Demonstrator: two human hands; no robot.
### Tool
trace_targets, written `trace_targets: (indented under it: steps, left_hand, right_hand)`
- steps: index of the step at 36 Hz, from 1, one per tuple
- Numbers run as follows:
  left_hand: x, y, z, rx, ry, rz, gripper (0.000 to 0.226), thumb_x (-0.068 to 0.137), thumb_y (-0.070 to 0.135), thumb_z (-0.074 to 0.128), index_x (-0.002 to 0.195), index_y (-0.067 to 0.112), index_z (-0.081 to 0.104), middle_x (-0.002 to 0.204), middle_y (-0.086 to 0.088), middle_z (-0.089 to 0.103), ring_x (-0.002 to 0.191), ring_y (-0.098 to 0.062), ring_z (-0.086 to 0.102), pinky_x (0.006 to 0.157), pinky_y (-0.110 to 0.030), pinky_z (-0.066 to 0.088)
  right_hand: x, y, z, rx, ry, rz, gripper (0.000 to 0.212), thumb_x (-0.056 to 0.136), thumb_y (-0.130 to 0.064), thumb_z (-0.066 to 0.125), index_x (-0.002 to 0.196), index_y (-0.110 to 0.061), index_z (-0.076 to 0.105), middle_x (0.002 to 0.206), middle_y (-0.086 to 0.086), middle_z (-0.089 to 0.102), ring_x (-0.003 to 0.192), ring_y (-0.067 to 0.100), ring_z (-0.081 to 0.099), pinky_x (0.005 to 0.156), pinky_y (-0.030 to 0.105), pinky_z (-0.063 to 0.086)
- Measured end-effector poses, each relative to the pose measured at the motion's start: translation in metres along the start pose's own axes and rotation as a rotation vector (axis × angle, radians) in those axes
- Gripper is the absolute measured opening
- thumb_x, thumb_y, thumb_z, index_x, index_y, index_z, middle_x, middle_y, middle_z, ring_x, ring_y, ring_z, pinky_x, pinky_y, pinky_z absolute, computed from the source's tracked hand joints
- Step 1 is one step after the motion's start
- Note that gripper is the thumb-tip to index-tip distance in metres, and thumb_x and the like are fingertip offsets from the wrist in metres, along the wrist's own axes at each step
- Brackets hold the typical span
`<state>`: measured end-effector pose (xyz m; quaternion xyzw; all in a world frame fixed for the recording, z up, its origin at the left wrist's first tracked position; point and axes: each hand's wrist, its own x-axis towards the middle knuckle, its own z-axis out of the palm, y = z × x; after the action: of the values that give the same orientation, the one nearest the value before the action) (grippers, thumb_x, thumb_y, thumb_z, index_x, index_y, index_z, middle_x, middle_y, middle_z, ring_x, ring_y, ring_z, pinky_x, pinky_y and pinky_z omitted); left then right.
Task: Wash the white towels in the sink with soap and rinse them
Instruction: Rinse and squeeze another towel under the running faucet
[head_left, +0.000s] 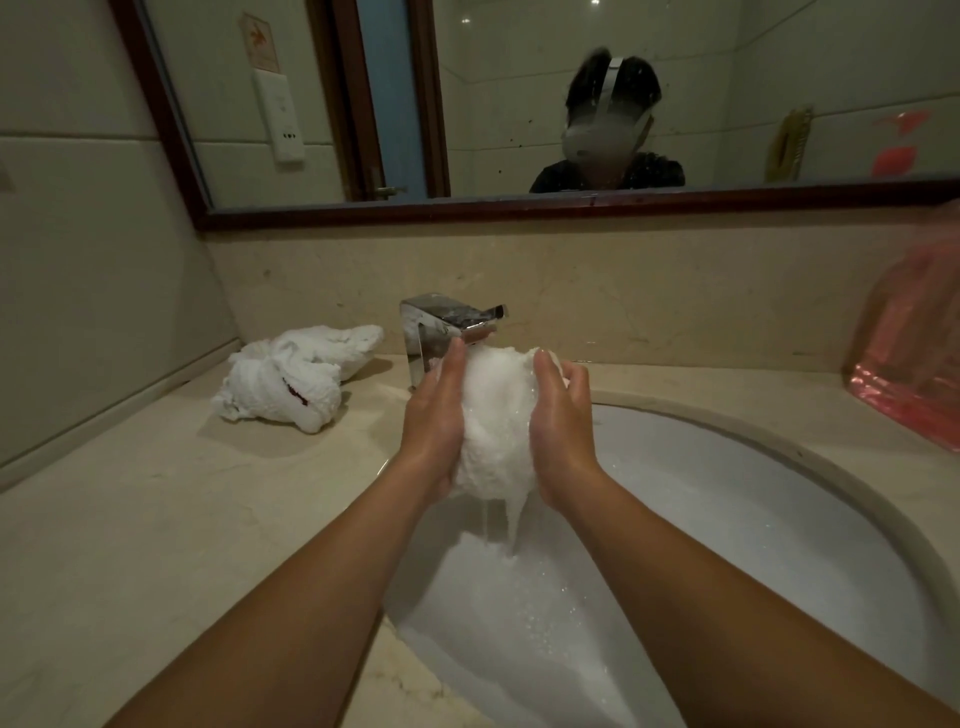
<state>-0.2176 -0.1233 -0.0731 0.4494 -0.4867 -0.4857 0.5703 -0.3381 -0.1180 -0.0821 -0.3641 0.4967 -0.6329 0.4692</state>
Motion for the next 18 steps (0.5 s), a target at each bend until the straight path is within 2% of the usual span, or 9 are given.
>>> trace_targets:
  steps: [2, 4, 5, 7, 11, 12, 15, 16, 18]
  left_hand:
    - [-0.0028, 0.0022, 0.0009, -0.007, -0.038, 0.014, 0.060, 0.090, 0.080, 0.056, 0.127, 0.036, 0.073, 0.121, 0.000, 0.078, 0.111, -0.022, 0.076, 0.100, -0.051, 0.060]
    - [-0.0045, 0.0047, 0.0036, 0.014, -0.017, 0.054, 0.054, 0.095, 0.073, 0.056, 0.125, 0.031, 0.074, 0.117, 0.001, 0.079, 0.106, -0.019, 0.077, 0.095, -0.046, 0.063]
    - [-0.0049, 0.0054, 0.0047, 0.026, 0.009, 0.070, 0.049, 0.097, 0.067, 0.057, 0.122, 0.029, 0.074, 0.113, 0.003, 0.080, 0.102, -0.016, 0.078, 0.090, -0.040, 0.064]
    - [-0.0057, 0.0070, 0.0058, 0.050, 0.047, 0.103, 0.036, 0.099, 0.055, 0.063, 0.118, 0.028, 0.075, 0.107, 0.005, 0.080, 0.096, -0.010, 0.078, 0.082, -0.031, 0.064]
    - [-0.0065, 0.0047, 0.0036, 0.076, 0.066, 0.123, 0.029, 0.091, 0.048, 0.078, 0.110, 0.027, 0.075, 0.108, 0.000, 0.079, 0.098, -0.017, 0.077, 0.087, -0.040, 0.063]
    - [-0.0067, 0.0041, 0.0039, 0.094, 0.068, 0.139, 0.032, 0.088, 0.050, 0.081, 0.110, 0.029, 0.073, 0.109, 0.002, 0.078, 0.098, -0.014, 0.076, 0.086, -0.037, 0.063]
    - [-0.0078, 0.0035, 0.0046, 0.111, 0.069, 0.159, 0.035, 0.086, 0.047, 0.084, 0.112, 0.027, 0.071, 0.112, 0.004, 0.075, 0.098, -0.008, 0.074, 0.083, -0.030, 0.060]
    - [-0.0073, 0.0029, 0.0051, 0.095, 0.064, 0.152, 0.034, 0.086, 0.045, 0.085, 0.111, 0.027, 0.070, 0.111, 0.003, 0.076, 0.097, -0.009, 0.075, 0.084, -0.029, 0.061]
    - [-0.0066, 0.0021, 0.0067, 0.103, 0.068, 0.144, 0.032, 0.086, 0.046, 0.085, 0.109, 0.029, 0.070, 0.110, 0.004, 0.076, 0.099, -0.011, 0.075, 0.086, -0.031, 0.061]
  right_hand:
    - [0.0010, -0.0017, -0.0026, 0.033, 0.005, 0.021, 0.030, 0.104, -0.059, 0.055, 0.127, -0.040, 0.051, 0.118, -0.009, 0.064, 0.106, 0.014, 0.064, 0.089, 0.039, 0.057]
    - [0.0007, -0.0014, -0.0028, 0.049, -0.020, 0.040, 0.058, 0.100, -0.064, 0.057, 0.150, -0.035, 0.047, 0.131, -0.007, 0.062, 0.116, 0.017, 0.063, 0.098, 0.042, 0.056]
    - [0.0014, 0.0003, -0.0025, 0.047, -0.033, 0.048, 0.064, 0.097, -0.066, 0.059, 0.151, -0.033, 0.049, 0.136, -0.004, 0.064, 0.119, 0.020, 0.065, 0.103, 0.046, 0.056]
    - [-0.0008, 0.0015, -0.0010, 0.065, -0.067, 0.050, 0.060, 0.095, -0.068, 0.063, 0.142, -0.031, 0.059, 0.126, -0.002, 0.074, 0.111, 0.020, 0.073, 0.099, 0.044, 0.060]
    - [-0.0029, 0.0014, 0.0012, 0.075, -0.099, 0.065, 0.083, 0.072, -0.081, 0.070, 0.135, -0.028, 0.063, 0.114, 0.000, 0.080, 0.098, 0.019, 0.079, 0.090, 0.043, 0.064]
    - [-0.0026, 0.0009, 0.0004, 0.066, -0.097, 0.054, 0.079, 0.073, -0.080, 0.072, 0.132, -0.028, 0.065, 0.111, 0.000, 0.080, 0.097, 0.019, 0.079, 0.091, 0.044, 0.064]
    - [-0.0007, -0.0013, -0.0026, 0.044, -0.046, 0.025, 0.044, 0.087, -0.060, 0.079, 0.116, -0.030, 0.067, 0.106, -0.002, 0.080, 0.095, 0.018, 0.079, 0.091, 0.044, 0.064]
    - [-0.0004, -0.0024, -0.0029, 0.055, -0.016, 0.027, 0.038, 0.087, -0.055, 0.081, 0.112, -0.032, 0.065, 0.106, -0.002, 0.079, 0.095, 0.018, 0.078, 0.091, 0.043, 0.064]
    - [-0.0022, -0.0052, -0.0005, 0.059, 0.043, 0.010, 0.043, 0.084, -0.054, 0.084, 0.115, -0.033, 0.064, 0.109, -0.003, 0.077, 0.096, 0.018, 0.077, 0.086, 0.039, 0.065]
